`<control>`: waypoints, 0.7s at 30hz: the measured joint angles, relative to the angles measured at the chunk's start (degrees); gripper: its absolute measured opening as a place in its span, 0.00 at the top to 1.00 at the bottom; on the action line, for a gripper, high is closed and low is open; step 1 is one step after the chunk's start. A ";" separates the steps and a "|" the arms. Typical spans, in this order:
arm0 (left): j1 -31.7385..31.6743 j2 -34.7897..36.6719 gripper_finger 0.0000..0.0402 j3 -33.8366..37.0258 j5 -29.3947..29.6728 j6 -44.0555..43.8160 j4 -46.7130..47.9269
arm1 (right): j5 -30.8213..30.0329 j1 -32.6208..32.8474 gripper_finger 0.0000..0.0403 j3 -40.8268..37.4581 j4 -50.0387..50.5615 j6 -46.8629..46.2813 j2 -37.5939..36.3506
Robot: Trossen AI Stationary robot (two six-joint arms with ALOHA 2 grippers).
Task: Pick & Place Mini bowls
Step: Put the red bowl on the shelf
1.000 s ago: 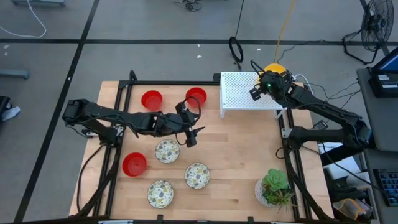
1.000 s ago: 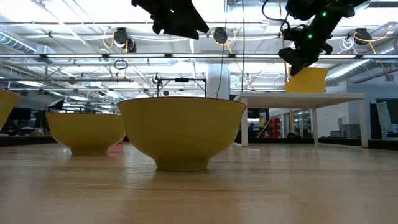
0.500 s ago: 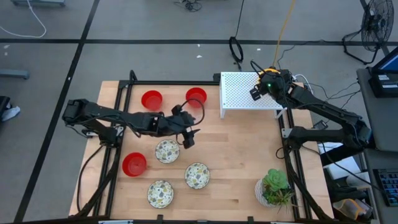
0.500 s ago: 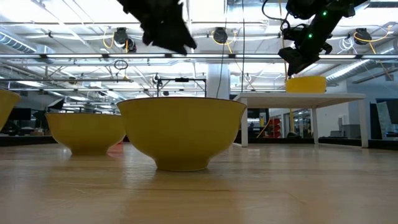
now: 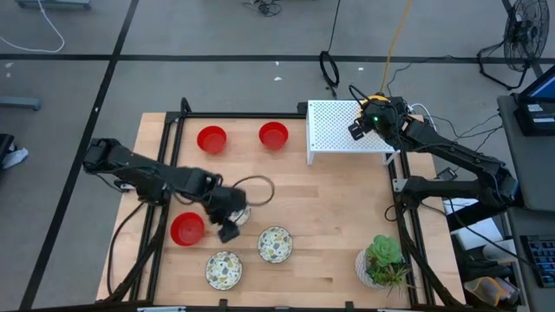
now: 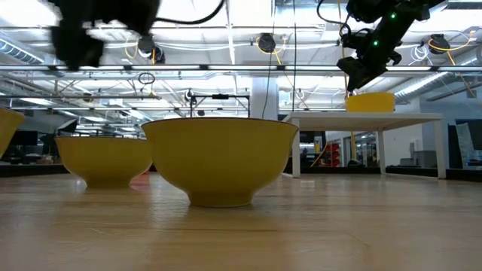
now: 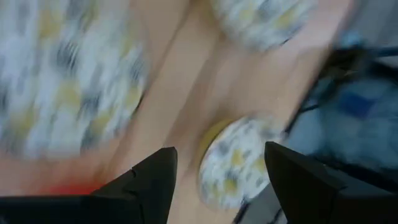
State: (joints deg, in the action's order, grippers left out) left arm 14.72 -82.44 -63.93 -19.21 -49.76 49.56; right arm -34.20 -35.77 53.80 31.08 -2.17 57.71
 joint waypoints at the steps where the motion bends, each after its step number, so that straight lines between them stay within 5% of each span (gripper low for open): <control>1: 1.30 -0.10 0.39 0.32 1.08 -3.29 2.08 | 0.02 0.00 0.63 0.00 -0.01 0.00 0.00; 10: 11.12 -0.22 0.39 6.60 3.60 -29.87 13.33 | 0.00 0.00 0.64 0.00 -0.01 0.28 0.00; 21: 14.45 -0.19 0.39 19.71 1.99 -37.92 3.09 | 0.02 0.00 0.64 0.00 0.01 0.28 0.00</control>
State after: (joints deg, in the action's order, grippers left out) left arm 29.17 -82.63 -44.22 -17.22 -87.69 52.65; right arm -34.17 -35.77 53.80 31.09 -1.89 57.71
